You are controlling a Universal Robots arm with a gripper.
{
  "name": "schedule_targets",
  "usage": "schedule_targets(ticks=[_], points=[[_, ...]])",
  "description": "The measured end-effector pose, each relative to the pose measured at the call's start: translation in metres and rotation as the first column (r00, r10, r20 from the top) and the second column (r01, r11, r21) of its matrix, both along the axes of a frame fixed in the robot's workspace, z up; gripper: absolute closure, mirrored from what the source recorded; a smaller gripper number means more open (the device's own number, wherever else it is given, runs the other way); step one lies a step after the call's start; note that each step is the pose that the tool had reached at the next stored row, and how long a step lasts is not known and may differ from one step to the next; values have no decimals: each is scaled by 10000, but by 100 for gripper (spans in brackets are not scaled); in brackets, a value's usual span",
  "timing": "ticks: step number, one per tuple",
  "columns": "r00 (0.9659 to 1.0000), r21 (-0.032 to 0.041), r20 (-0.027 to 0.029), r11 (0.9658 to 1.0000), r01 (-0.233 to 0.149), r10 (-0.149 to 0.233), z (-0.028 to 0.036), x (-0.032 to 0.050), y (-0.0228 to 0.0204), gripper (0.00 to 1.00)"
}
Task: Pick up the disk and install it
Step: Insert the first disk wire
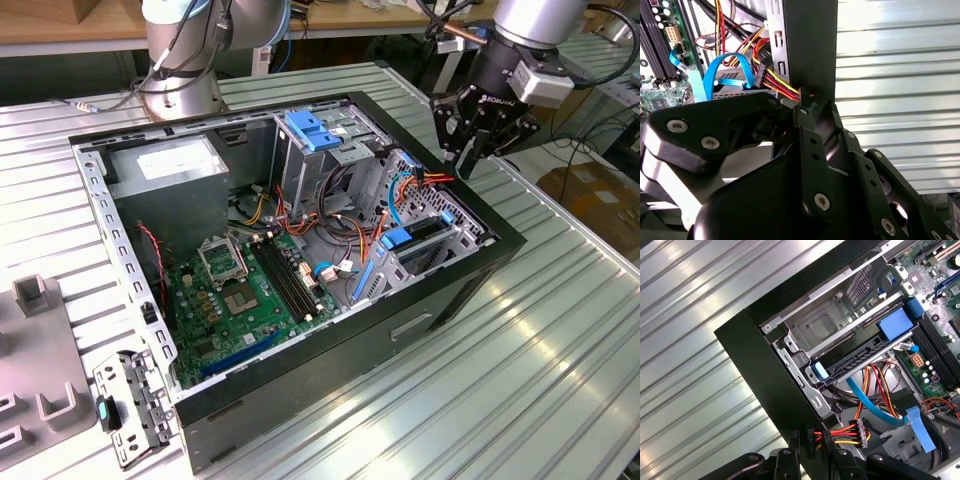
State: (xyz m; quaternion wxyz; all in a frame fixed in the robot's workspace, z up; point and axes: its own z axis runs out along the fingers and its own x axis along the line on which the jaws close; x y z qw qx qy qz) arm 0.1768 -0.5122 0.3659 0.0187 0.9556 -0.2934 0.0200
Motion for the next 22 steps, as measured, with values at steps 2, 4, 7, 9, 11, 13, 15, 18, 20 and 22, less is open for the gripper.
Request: schedule_targets(ticks=[2,4,7,9,11,13,15,18,20,22], points=[[10000,5,1,10000,-6,6,-8,0,0,69],[10000,6,1,10000,-6,6,-8,0,0,69],[9996,7,1,9996,282,-282,77,-1,0,83],[9988,7,1,9988,498,-498,77,-14,-2,83],[9988,14,0,9988,498,-498,77,-50,-14,83],[9988,20,0,9988,499,-499,78,-90,-22,83],[9984,21,1,9984,573,-573,78,-102,-23,83],[9941,22,1,9941,1088,-1088,77,-102,-23,83],[9903,22,1,9903,1392,-1392,77,-102,-23,83],[9878,22,1,9878,1554,-1554,77,-102,-23,83]])
